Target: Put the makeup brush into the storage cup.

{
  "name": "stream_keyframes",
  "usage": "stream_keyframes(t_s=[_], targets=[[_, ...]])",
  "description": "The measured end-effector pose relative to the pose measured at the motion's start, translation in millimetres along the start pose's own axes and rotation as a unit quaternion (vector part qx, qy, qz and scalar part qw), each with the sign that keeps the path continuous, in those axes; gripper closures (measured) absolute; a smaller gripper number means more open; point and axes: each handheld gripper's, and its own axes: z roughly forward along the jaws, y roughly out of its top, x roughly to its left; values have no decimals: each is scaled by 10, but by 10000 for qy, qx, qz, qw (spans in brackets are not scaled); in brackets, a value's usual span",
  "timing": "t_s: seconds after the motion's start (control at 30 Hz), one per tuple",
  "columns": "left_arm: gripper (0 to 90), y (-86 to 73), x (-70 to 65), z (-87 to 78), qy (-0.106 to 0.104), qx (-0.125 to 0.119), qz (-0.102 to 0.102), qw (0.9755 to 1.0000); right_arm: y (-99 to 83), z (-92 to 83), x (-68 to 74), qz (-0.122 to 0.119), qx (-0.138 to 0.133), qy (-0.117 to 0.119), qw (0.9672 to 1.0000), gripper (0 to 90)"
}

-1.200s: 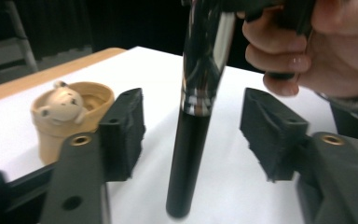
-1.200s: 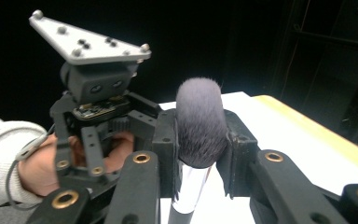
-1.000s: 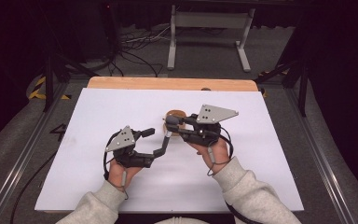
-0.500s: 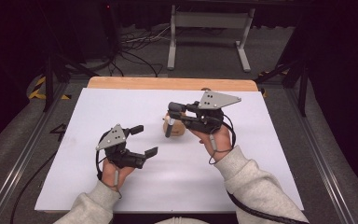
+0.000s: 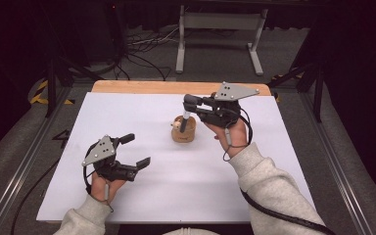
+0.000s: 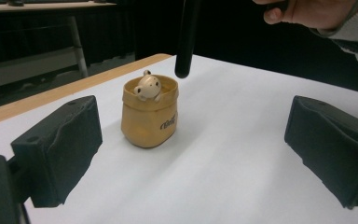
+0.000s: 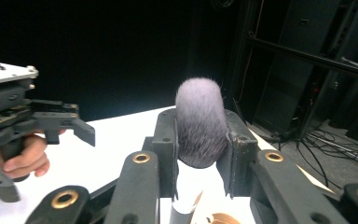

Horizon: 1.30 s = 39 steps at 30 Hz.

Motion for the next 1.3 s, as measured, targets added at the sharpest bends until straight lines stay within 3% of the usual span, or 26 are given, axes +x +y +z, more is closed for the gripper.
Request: stream_keyframes(t_s=[0.27,0.6,1.03,1.3], targets=[[44,-76,-21,-133,69,55,131,9999,15,35,-119,16,28,-180,9998,710],[39,-171,3,-228,123,139,139,9997,-2,97,-257,88,43,-428,9990,709],[40,-208,17,-222,136,209,106,9996,-57,204,-351,124,101,-585,9982,707],[37,-217,34,-227,157,201,90,9996,-203,281,-393,241,115,-629,9977,706]])
